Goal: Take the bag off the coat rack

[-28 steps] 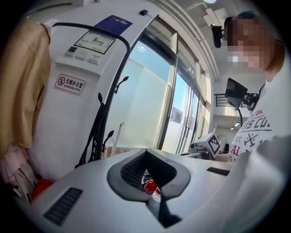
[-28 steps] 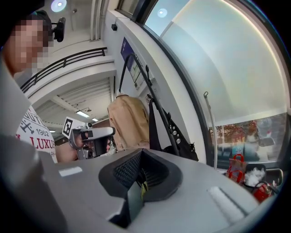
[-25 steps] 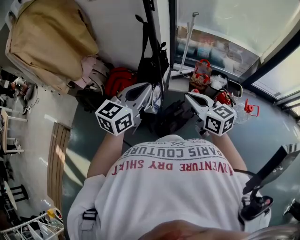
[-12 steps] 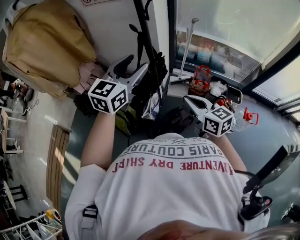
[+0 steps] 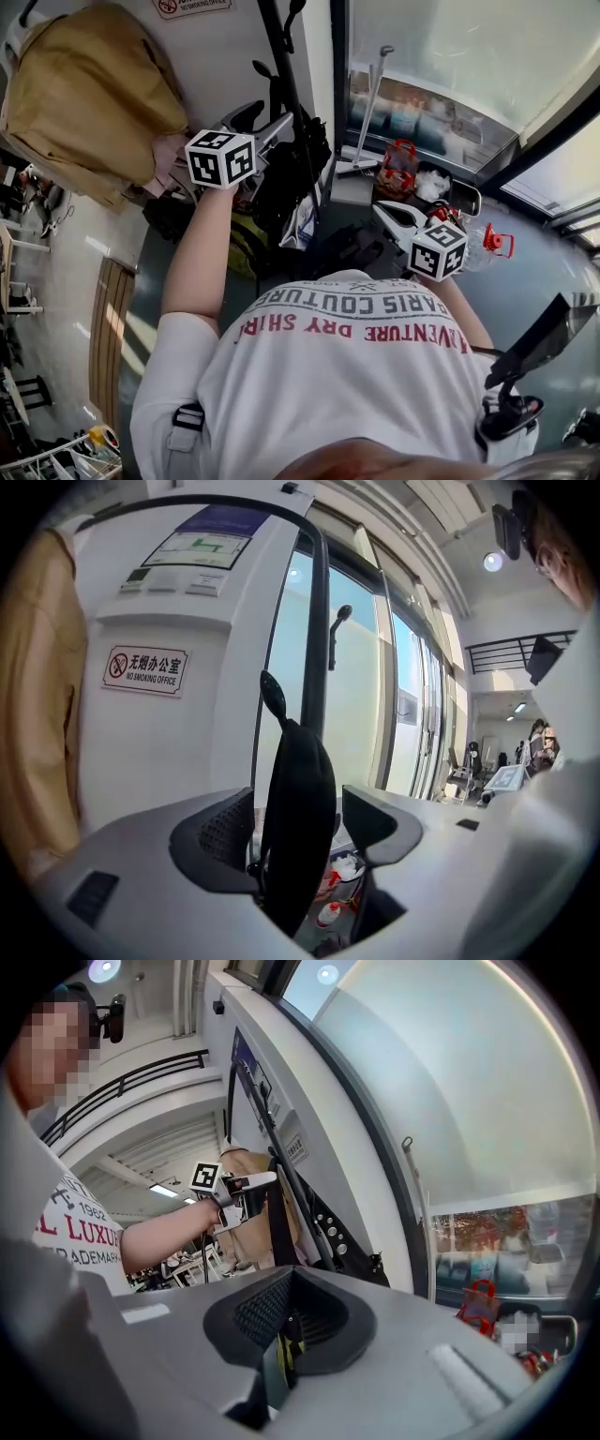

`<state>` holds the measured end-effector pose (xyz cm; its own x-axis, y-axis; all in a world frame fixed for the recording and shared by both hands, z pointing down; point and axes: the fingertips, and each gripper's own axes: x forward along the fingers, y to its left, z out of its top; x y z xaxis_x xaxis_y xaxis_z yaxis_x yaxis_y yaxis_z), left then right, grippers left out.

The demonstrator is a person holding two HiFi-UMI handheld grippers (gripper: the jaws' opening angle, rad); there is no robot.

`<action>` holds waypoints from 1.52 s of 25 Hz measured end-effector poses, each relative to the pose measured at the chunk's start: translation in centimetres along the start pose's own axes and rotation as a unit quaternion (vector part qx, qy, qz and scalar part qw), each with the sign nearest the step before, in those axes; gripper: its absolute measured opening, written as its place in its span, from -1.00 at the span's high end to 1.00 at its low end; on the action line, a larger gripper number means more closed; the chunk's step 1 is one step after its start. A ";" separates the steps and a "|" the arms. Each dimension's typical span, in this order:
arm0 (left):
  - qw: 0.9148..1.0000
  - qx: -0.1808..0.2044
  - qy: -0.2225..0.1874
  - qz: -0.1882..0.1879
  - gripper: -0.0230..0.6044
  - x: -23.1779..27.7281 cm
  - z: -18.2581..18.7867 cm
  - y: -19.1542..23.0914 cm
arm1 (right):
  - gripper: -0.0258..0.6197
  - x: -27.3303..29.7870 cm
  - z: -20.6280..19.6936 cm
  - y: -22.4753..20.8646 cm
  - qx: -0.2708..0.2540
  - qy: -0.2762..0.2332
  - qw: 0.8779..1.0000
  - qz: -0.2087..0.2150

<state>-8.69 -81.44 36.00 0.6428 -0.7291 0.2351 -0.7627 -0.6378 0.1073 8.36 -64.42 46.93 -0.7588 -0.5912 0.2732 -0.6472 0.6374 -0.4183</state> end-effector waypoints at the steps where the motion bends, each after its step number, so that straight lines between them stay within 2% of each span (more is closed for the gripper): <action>1: 1.000 -0.008 0.000 -0.004 0.04 0.3 -0.1 0.1 | 0.92 0.0 -0.1 -0.2 0.001 0.003 1.000 0.000; 4: 0.999 -0.032 -0.004 -0.014 0.10 1.0 -0.6 0.2 | 0.92 0.4 -0.4 -0.4 0.003 0.013 1.000 0.003; 6: 1.000 -0.022 -0.002 -0.004 0.38 1.2 -0.8 0.4 | 0.92 0.9 -0.5 -0.2 0.002 0.017 1.000 0.007; 8: 1.000 -0.004 0.000 0.018 0.88 1.3 -0.8 0.8 | 0.92 1.3 -0.6 -0.1 0.000 0.021 1.000 0.011; 14: 1.000 -0.002 0.001 0.026 0.91 1.2 -0.7 0.8 | 0.92 1.4 -1.0 -0.4 0.002 0.025 1.000 0.009; 19: 0.999 -0.029 -0.020 0.023 0.92 0.7 -0.1 0.6 | 0.92 1.5 -1.7 -0.9 0.009 0.031 0.999 0.004; 22: 0.998 -0.038 -0.037 0.036 0.92 -0.1 1.0 1.0 | 0.92 1.6 -2.1 -0.9 0.011 0.038 0.999 0.005; 25: 0.996 -0.040 -0.060 0.047 0.92 -0.9 3.0 1.2 | 0.92 1.8 -2.5 -0.8 0.009 0.043 0.999 0.006; 29: 0.995 -0.007 -0.072 0.065 0.92 -1.6 6.4 1.3 | 0.92 1.8 -3.1 -0.6 0.012 0.049 0.999 0.007; 34: 0.993 -0.030 -0.094 0.063 0.92 -1.9 9.2 2.0 | 0.92 1.6 -3.7 -1.2 0.025 0.052 0.998 0.000; 38: 0.990 -0.026 -0.124 0.069 0.92 -2.6 12.8 3.1 | 0.92 1.4 -4.5 -1.9 0.038 0.056 0.998 -0.008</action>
<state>-11.79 -84.68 23.36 0.5256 -0.8507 0.0078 -0.8428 -0.5194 0.1412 8.15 -64.26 52.02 -0.7541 -0.5400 0.3738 -0.6557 0.5857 -0.4765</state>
